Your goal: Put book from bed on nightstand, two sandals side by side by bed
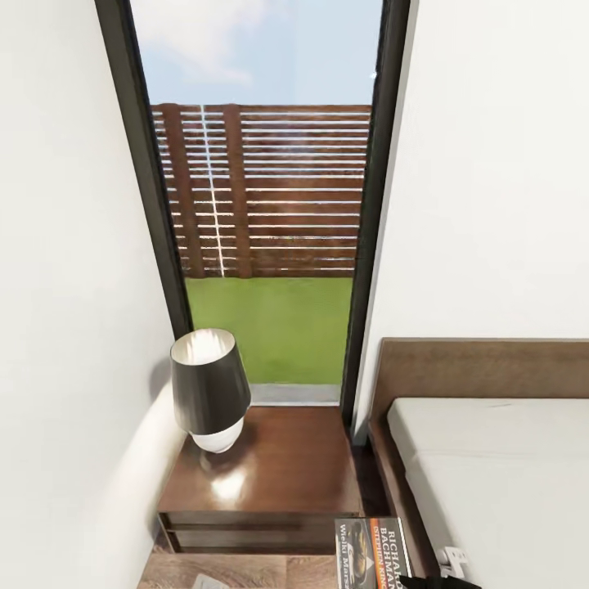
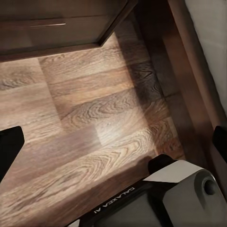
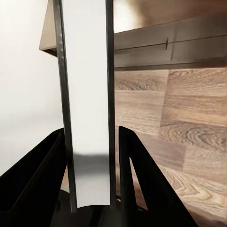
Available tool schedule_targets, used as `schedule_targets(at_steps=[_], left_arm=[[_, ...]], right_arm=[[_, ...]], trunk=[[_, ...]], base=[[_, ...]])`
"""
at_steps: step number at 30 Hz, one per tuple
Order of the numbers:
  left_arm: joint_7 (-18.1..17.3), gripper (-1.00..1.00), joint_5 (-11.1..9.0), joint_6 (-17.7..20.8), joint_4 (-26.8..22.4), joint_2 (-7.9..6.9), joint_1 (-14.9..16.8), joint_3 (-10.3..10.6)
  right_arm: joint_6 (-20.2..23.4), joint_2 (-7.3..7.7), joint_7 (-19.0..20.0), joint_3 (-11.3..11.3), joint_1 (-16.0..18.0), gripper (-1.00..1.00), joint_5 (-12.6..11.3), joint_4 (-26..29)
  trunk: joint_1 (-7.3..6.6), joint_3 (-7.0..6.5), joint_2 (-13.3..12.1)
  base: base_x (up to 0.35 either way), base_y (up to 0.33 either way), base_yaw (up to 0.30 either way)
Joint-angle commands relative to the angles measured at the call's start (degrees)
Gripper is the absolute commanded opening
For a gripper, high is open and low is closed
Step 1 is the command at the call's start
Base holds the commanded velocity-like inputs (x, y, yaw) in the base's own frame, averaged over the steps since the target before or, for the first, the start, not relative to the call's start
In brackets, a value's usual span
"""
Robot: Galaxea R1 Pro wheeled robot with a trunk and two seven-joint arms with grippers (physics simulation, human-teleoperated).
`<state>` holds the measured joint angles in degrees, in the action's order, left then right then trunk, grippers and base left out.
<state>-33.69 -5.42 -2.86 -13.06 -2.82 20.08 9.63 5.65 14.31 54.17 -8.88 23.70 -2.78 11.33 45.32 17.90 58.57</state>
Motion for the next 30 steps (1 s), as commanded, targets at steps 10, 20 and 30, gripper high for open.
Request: schedule_targets(at_steps=[10,20,30], left_arm=[[-0.06,1.00,-0.56,-0.22,0.06,-0.04,0.05,0.48],[-0.06,1.00,-0.56,-0.22,0.06,-0.03,0.05,0.48],[-0.06,1.00,-0.56,-0.21,0.06,-0.07,0.05,0.48]], right_arm=[[0.61,0.00,0.23,-0.20,0.03,-1.00,-0.30,0.01],[0.60,0.01,0.24,-0.19,0.03,-1.00,-0.30,0.01],[0.60,0.01,0.23,-0.20,0.03,-1.00,-0.30,0.01]], trunk=[[0.01,0.07,0.05],[0.01,0.07,0.05],[0.01,0.07,0.05]], base=[[0.081,0.040,0.000],[0.248,0.172,0.000],[0.202,0.071,0.000]])
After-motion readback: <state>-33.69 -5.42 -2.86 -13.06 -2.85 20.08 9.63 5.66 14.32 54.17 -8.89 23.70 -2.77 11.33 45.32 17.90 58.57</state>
